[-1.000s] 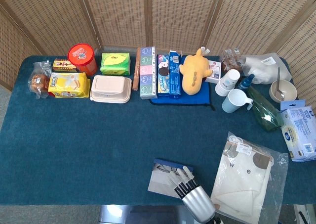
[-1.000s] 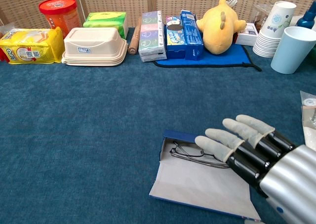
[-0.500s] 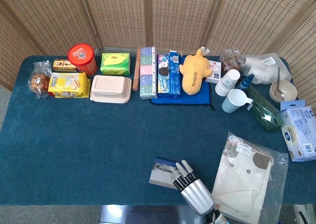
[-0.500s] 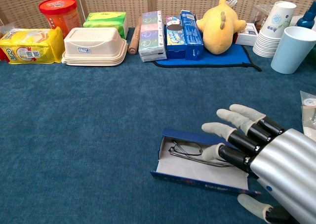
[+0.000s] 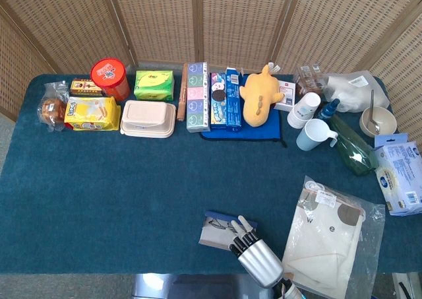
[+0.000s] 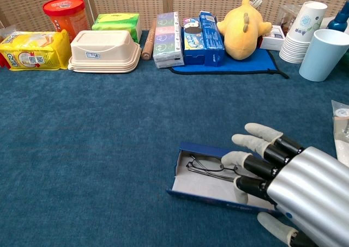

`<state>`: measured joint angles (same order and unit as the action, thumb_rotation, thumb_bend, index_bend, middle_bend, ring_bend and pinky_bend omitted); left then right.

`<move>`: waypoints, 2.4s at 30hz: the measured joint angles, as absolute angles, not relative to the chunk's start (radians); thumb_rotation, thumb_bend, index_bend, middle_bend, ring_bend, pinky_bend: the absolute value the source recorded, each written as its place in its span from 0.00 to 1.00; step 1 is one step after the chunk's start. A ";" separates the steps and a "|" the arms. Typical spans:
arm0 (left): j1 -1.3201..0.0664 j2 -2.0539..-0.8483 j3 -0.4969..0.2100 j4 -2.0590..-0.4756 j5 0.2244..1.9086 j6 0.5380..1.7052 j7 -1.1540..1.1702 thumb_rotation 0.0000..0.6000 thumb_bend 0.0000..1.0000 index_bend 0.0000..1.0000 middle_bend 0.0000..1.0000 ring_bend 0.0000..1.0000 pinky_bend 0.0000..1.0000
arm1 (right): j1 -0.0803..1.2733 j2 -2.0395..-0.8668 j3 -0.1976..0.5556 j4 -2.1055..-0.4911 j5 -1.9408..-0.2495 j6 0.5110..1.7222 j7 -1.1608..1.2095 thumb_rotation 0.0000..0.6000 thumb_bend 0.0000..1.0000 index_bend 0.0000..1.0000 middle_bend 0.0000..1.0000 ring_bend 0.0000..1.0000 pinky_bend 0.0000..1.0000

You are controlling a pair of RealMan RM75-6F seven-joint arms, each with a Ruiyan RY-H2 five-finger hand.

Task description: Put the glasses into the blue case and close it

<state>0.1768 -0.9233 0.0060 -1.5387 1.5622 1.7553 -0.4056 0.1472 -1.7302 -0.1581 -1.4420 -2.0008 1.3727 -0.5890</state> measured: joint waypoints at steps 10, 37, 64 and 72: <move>0.178 -0.930 0.006 -1.531 1.562 1.752 -0.413 1.00 0.26 0.05 0.04 0.00 0.00 | 0.155 -1.733 -0.147 -1.472 -1.995 1.377 -0.592 1.00 0.33 0.55 0.27 0.14 0.06; 0.175 -0.949 0.006 -1.518 1.551 1.730 -0.422 1.00 0.26 0.05 0.04 0.00 0.00 | 0.289 -1.710 0.008 -1.571 -1.844 1.213 -0.625 1.00 0.30 0.43 0.24 0.14 0.06; 0.178 -0.958 0.007 -1.503 1.538 1.712 -0.427 1.00 0.26 0.04 0.04 0.00 0.00 | 0.416 -1.731 0.118 -1.554 -1.672 1.110 -0.707 1.00 0.31 0.27 0.18 0.09 0.06; 0.165 -0.945 0.009 -1.523 1.547 1.693 -0.418 1.00 0.26 0.03 0.04 0.00 0.00 | 0.417 -1.640 0.103 -1.775 -1.612 1.074 -0.807 1.00 0.31 0.07 0.10 0.02 0.06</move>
